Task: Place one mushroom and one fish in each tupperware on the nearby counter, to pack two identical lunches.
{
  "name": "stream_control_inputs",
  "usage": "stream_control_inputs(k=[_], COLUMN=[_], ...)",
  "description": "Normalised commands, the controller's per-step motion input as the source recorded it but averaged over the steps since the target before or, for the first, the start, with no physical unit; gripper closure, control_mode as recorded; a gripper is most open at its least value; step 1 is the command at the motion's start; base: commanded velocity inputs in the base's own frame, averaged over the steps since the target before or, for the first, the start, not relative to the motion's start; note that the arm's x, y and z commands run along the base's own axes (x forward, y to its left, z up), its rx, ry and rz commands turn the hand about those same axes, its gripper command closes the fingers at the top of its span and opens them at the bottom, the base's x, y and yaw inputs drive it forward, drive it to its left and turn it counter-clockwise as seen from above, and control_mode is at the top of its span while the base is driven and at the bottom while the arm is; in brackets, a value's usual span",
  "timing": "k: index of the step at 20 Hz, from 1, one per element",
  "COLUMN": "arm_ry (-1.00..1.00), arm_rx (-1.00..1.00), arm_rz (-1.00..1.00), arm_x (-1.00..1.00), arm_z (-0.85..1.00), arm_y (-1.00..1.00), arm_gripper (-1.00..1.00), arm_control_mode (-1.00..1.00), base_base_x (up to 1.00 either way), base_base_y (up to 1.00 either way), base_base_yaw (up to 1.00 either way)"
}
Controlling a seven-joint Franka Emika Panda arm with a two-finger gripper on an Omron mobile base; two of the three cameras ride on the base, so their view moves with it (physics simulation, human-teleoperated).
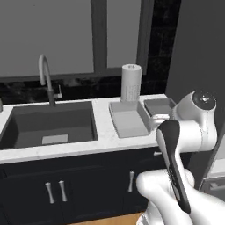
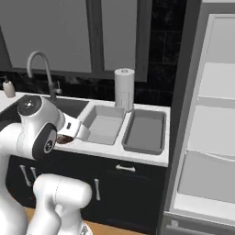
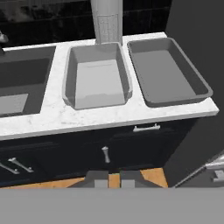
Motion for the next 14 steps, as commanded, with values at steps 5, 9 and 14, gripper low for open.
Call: stream_control_inputs(k=[5, 9, 14], arm_ry=[0.0, 0.0, 0.0], arm_rx=[0.0, 0.0, 0.0], arm_rz=[0.0, 0.0, 0.0], arm_x=[0.0, 0.0, 0.23], arm_z=[0.0, 0.0, -0.21], arm_y=[0.0, 0.0, 0.0], arm_gripper=[1.0, 1.0, 1.0], arm_control_mode=[1.0, 1.0, -1.0], base_base_x=[0.91, 0.52, 0.13], base_base_y=[0.0, 0.0, 0.0], base_base_yaw=[0.0, -0.01, -0.01])
